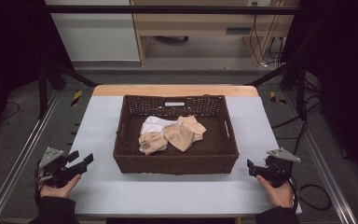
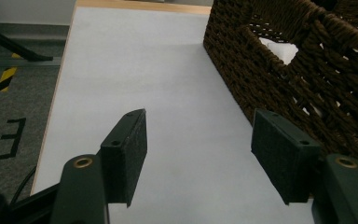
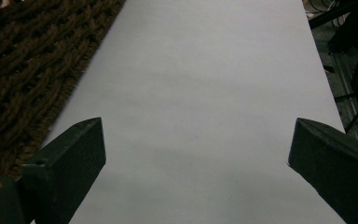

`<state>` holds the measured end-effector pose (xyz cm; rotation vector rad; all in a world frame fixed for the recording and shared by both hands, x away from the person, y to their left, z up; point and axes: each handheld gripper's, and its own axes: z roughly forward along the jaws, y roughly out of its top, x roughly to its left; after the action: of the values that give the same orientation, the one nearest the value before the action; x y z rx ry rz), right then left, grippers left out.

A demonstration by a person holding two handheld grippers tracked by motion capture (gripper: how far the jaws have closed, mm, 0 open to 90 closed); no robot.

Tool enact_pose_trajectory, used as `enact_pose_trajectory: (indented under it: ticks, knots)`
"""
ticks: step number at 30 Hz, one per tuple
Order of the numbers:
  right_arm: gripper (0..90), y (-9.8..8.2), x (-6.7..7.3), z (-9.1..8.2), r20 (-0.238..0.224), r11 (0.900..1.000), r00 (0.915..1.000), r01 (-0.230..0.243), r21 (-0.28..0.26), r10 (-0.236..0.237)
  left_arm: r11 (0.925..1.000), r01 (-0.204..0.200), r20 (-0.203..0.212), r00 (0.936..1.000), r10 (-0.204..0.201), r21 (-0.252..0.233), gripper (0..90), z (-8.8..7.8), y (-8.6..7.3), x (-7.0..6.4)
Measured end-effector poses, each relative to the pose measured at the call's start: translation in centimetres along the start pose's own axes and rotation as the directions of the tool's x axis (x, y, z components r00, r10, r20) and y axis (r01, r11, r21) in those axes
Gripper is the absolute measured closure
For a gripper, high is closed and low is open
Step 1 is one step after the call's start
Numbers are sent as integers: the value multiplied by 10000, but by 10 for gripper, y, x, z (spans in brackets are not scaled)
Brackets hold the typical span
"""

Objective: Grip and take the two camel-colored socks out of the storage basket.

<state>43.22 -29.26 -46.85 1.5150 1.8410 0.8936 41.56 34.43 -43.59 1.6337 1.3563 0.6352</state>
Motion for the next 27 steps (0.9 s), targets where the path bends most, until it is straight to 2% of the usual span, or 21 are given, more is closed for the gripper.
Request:
enact_pose_trajectory:
  ticks: [6, 16, 21, 27]
  knots:
    - [44, 1, 2, -1, 78, 10000, 10000, 54, 2, -54, 9996, 30, -258, 9997, -36, -270, 371, -4, 6, -5]
    - [40, 1, 2, -2, 167, 10000, 9998, 60, -42, -59, 9973, 56, -342, 9994, -81, -727, 375, -8, 24, -10]
    - [40, 2, 2, -2, 182, 10000, 9998, 49, -34, -49, 9952, 186, -163, 9997, -203, -964, 374, -8, 39, -14]
    - [40, 2, 2, -3, 205, 9999, 9998, 22, -151, -19, 9929, 55, 97, 9999, -44, -1185, 374, -2, 55, -28]
